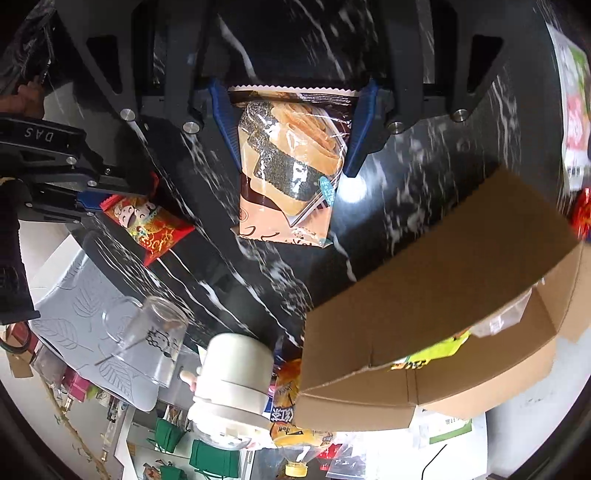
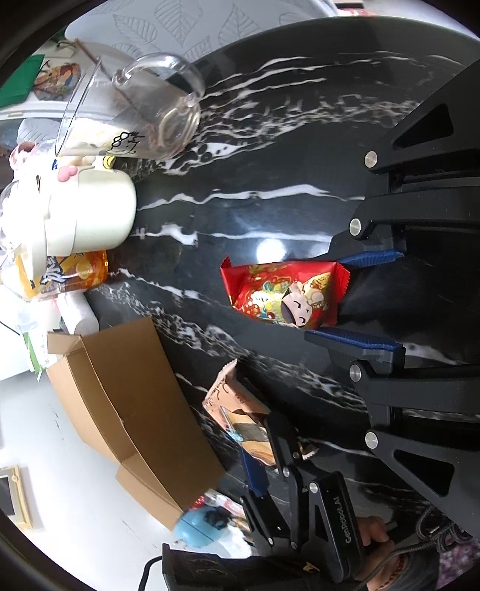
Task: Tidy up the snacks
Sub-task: 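Grasp the seaweed cracker pack with the left tool while the right tool grasps the red candy bag, then lift the cracker pack and red candy bag and carry them over the box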
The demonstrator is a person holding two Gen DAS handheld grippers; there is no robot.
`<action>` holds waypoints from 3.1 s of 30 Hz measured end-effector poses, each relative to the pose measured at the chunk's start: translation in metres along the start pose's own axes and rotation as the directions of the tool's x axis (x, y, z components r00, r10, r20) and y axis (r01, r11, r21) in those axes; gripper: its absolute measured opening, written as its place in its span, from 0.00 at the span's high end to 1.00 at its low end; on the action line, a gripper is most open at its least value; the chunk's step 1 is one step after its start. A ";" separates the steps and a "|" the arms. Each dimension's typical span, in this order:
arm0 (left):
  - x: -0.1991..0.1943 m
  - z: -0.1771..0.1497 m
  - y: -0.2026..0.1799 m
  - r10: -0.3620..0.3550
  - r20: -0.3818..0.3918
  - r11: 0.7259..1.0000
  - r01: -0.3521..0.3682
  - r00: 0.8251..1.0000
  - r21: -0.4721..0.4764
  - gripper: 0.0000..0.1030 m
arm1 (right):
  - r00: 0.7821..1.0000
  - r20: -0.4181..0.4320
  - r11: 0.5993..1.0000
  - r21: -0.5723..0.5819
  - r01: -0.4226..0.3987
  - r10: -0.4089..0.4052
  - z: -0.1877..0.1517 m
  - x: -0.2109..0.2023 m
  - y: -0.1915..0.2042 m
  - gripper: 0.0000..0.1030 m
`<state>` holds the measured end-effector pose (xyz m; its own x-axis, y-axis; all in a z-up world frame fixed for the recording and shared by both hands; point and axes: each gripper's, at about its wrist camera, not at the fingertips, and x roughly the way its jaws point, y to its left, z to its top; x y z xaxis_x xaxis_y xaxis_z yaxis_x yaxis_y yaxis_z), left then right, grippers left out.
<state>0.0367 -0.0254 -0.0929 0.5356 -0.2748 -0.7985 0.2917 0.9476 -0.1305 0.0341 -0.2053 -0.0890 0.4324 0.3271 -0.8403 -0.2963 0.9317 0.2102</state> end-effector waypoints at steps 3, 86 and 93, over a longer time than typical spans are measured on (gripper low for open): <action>-0.007 -0.008 -0.003 -0.004 -0.013 1.000 0.004 1.000 -0.007 0.48 | 1.000 -0.007 1.000 -0.003 -0.006 0.006 -0.009 -0.007 0.006 0.71; -0.139 0.018 0.054 0.191 0.211 0.974 -0.159 0.959 -0.159 0.52 | 0.961 0.107 0.903 -0.383 -0.196 0.254 0.071 -0.043 0.150 0.69; -0.146 0.057 0.063 0.183 0.280 0.980 -0.154 0.942 -0.124 0.52 | 0.947 0.171 0.910 -0.365 -0.196 0.272 0.113 -0.056 0.146 0.69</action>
<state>0.0222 0.0654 0.0485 0.7801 -0.1307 -0.6119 0.1052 0.9914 -0.0777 0.0628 -0.0696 0.0447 0.4745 0.5903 -0.6530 -0.6650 0.7264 0.1735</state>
